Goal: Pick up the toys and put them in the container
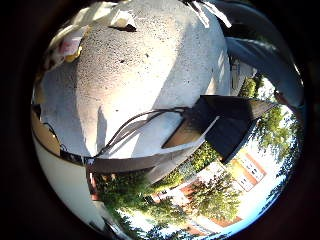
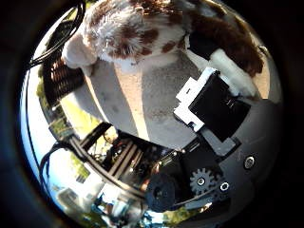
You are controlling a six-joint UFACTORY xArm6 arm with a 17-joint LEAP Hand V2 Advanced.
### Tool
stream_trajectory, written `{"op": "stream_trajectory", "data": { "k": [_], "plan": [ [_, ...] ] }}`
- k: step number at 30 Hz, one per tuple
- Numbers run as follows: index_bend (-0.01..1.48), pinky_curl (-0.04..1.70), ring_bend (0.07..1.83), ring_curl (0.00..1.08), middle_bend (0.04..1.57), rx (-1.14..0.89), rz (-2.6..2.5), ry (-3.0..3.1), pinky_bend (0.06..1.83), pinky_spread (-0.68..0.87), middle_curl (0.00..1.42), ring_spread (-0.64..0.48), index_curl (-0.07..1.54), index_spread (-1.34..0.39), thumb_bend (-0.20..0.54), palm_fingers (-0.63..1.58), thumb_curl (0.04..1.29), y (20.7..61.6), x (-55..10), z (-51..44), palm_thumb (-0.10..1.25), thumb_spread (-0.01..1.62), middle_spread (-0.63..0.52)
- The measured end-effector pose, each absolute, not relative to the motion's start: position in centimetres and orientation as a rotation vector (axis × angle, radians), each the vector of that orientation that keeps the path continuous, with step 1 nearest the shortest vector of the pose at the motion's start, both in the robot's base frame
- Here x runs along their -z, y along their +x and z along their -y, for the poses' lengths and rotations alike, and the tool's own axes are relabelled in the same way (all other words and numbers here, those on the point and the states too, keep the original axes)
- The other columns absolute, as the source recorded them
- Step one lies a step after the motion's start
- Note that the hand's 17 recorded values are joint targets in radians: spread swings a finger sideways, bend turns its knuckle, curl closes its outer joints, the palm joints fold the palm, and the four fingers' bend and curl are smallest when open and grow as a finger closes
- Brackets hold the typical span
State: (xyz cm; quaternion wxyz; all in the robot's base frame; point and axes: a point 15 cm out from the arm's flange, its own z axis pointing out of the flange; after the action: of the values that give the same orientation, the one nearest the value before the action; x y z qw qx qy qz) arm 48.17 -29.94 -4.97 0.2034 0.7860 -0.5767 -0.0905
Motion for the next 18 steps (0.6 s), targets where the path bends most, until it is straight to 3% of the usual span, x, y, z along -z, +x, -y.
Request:
{"op": "stream_trajectory", "data": {
  "k": [3, 6, 18],
  "plan": [
    [0.31, 0.47, 1.25, 0.73, 1.01, 0.311, 1.732, 2.230, 1.26, 0.31, 0.82, -0.04, 0.32, -0.68, 0.019, 1.10, 0.54, 48.4, 4.3, 28.3, 1.01, 1.06, -0.22],
    [0.39, 0.54, 1.28, 0.76, 1.06, 0.349, 1.788, 2.283, 1.37, 0.28, 0.88, -0.07, 0.35, -0.76, 0.015, 1.06, 0.57, 49.0, 1.2, 27.3, 1.04, 1.07, -0.23],
    [0.60, 0.73, 1.42, 0.86, 1.20, 0.615, 1.729, 2.333, 1.55, 0.18, 1.05, -0.12, 0.59, -1.03, -0.013, 0.85, 0.66, 45.4, -15.2, 20.8, 1.03, 1.12, -0.26]
  ]
}}
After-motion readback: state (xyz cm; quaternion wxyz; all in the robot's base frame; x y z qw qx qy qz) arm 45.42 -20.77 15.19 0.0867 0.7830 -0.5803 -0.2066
